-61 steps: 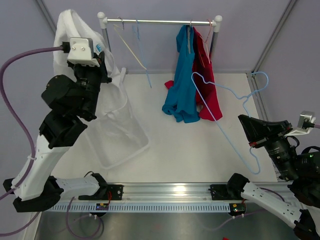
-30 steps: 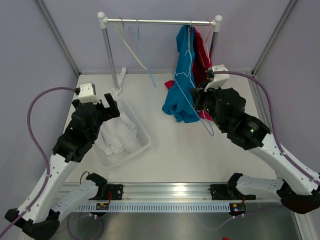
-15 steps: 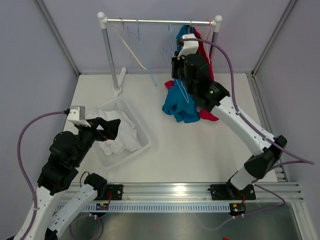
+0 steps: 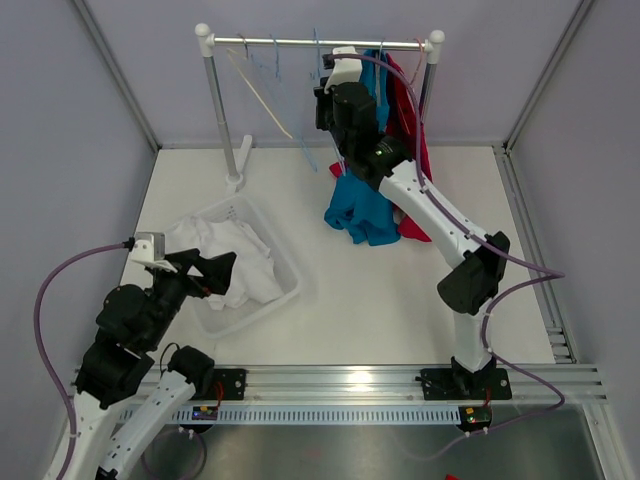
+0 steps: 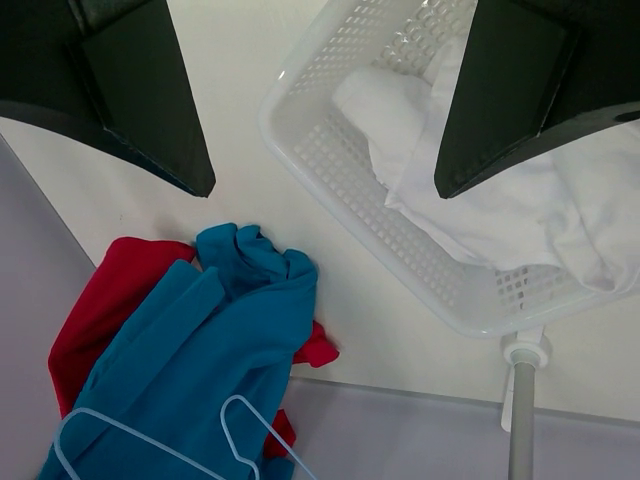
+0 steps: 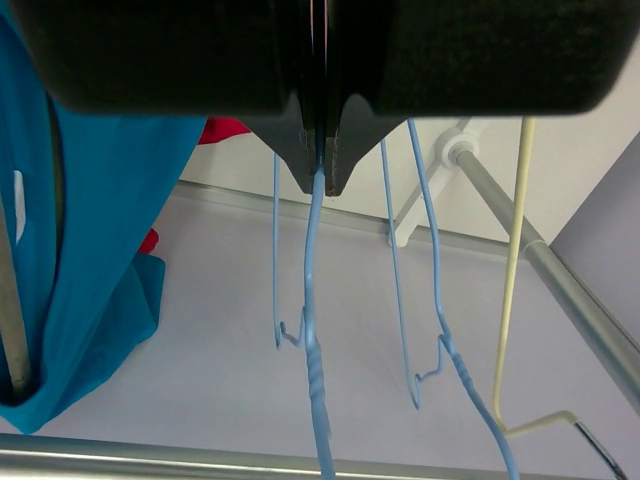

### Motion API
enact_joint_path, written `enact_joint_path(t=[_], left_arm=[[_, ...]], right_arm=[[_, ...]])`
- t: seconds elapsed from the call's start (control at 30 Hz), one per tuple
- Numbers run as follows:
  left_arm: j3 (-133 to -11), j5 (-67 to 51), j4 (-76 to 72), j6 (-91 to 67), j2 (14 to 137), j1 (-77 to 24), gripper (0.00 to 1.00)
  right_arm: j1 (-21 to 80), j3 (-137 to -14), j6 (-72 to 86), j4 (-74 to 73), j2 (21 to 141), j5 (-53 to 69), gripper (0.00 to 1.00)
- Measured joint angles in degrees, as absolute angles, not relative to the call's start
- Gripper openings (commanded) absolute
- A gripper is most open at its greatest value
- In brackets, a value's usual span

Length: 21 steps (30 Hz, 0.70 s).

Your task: Remove the t-shirt from the hanger

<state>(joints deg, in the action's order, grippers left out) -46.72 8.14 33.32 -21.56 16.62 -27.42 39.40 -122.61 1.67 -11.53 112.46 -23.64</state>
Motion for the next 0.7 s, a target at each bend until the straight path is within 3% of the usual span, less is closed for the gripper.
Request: enact_joint_path(t=[0.4, 0.47, 0.5, 0.6, 0.63, 0.7], left_arm=[[-42.6, 7.1, 32.3, -20.9, 14.7, -27.4, 0.99], [-42.6, 7.3, 32.0, -20.8, 14.6, -27.4, 0.99], [-42.6, 7.4, 32.0, -20.8, 14.6, -27.3, 0.99], [-42.6, 7.6, 31.9, -20.8, 14.6, -27.1, 0.99], [-42.6, 7.7, 31.9, -20.8, 14.6, -27.0, 0.99], [-42.6, 7.8, 31.8, -20.8, 14.6, -26.8, 0.99]], right_arm=[[39.0, -128.5, 2.3, -11.4, 120.2, -23.3, 0.03], [39.0, -128.2, 2.7, -11.2, 120.2, -23.3, 0.15], [39.0, -127.1, 3.0, -10.1, 119.9, -23.3, 0.28], [39.0, -121.7, 4.1, -8.8, 117.6, -23.5, 0.49], [39.0, -119.7, 4.5, -8.7, 116.6, -23.4, 0.6], [39.0, -116.3, 5.2, -9.5, 114.4, -23.3, 0.71]])
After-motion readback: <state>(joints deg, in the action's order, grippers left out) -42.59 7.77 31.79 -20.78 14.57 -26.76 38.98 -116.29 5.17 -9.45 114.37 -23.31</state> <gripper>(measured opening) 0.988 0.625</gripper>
